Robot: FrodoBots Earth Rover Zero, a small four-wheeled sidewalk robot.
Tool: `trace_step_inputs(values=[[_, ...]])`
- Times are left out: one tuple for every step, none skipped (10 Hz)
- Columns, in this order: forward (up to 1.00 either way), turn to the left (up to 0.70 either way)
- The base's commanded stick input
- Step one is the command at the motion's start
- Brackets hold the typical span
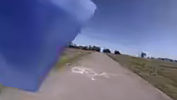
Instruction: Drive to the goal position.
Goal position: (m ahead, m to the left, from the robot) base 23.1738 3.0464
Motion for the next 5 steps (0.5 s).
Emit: trace_step_inputs(values=[[1.00, -0.40], [1.00, -0.40], [1.00, -0.29], [1.00, -0.12], [1.00, 0.00]])
